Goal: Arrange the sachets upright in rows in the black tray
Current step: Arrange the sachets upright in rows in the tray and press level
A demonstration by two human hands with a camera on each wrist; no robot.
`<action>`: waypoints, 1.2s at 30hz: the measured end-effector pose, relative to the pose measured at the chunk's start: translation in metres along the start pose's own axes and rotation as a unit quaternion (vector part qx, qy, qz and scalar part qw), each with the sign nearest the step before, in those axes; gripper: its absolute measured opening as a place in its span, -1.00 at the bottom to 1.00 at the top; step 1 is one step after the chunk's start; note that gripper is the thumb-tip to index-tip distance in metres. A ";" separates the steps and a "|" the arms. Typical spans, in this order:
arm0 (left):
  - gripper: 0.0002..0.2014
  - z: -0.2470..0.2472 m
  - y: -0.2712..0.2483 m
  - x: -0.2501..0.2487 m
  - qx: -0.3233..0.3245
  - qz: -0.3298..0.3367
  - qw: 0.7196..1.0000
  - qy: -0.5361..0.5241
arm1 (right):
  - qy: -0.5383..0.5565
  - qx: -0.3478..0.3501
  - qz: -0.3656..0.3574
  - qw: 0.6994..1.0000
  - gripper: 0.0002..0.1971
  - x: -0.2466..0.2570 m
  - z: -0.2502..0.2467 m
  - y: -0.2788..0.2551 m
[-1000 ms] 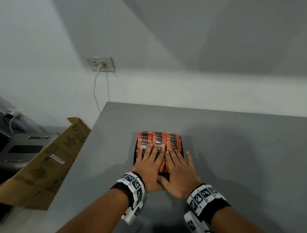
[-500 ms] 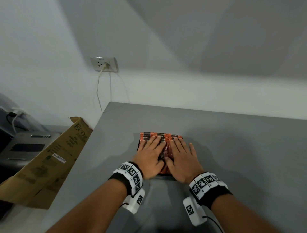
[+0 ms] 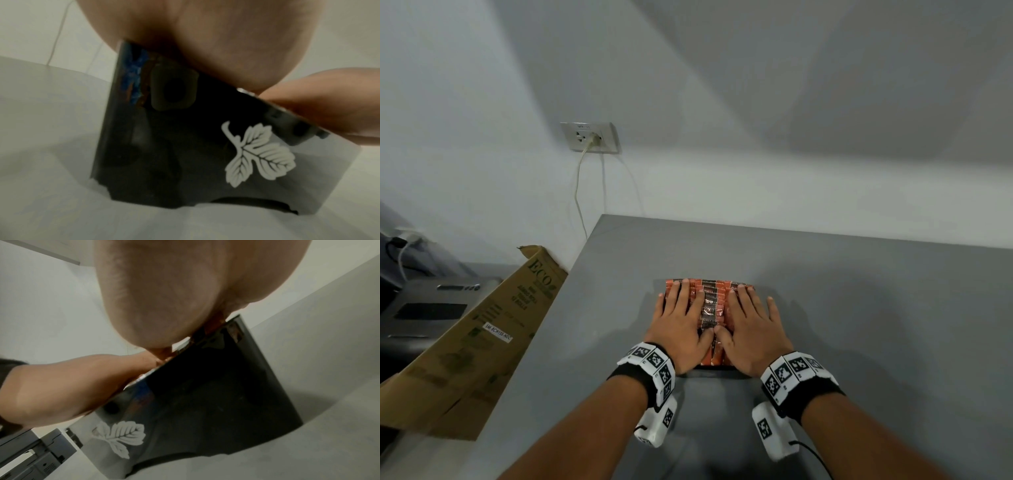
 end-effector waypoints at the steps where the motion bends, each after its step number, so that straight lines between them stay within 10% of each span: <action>1: -0.22 0.000 0.001 0.000 0.002 0.002 1.000 0.004 | -0.002 0.007 0.000 1.000 -0.13 0.000 0.000 0.001; 36: -0.33 -0.012 -0.014 0.021 0.007 0.046 0.999 0.018 | -0.038 -0.006 -0.099 0.994 -0.25 0.012 -0.006 0.003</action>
Point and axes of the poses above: each hand's wrist, its own y-axis towards the middle knuckle, its own z-axis out of the palm, x = y × z, the point moved 2 cm from there along y, towards the middle knuckle, and after that the axes turned 11 degrees about -z, right-handed, at the moved point
